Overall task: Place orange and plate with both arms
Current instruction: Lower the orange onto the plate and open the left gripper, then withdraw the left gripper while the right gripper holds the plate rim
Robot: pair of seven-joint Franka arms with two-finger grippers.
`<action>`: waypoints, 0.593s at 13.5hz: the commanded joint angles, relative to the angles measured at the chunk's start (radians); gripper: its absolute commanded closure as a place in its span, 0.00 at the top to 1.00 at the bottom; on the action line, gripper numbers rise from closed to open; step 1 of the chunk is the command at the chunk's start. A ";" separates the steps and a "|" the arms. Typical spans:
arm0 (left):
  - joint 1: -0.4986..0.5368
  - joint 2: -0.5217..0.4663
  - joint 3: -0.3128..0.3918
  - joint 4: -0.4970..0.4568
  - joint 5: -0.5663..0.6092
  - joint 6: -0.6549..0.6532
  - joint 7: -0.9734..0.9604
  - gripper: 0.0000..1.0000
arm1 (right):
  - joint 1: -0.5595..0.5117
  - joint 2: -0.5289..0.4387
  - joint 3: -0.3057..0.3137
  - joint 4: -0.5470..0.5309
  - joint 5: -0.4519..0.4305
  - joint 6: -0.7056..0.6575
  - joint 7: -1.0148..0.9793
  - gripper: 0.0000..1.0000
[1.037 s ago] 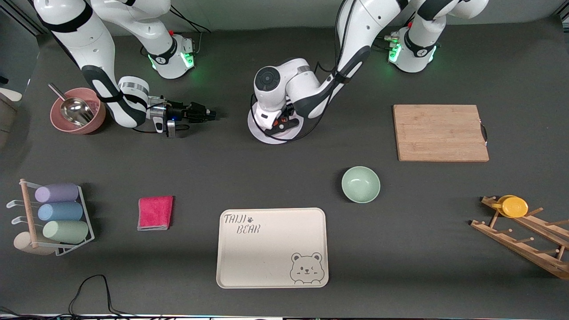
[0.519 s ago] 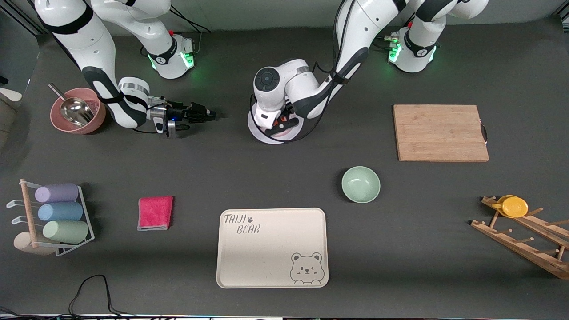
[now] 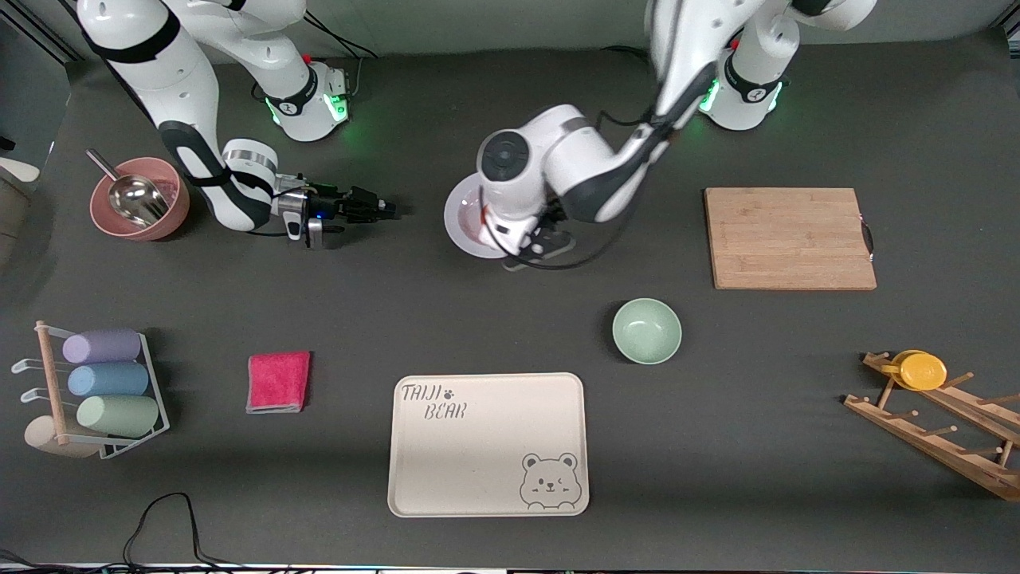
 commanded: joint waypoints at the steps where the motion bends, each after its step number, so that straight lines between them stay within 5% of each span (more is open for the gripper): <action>1: 0.141 -0.157 0.013 -0.046 -0.028 -0.144 0.264 1.00 | 0.089 0.054 0.044 0.038 0.154 -0.003 -0.033 0.34; 8: 0.187 -0.332 0.554 -0.052 -0.129 -0.290 1.081 1.00 | 0.163 0.093 0.186 0.109 0.423 0.038 -0.041 0.34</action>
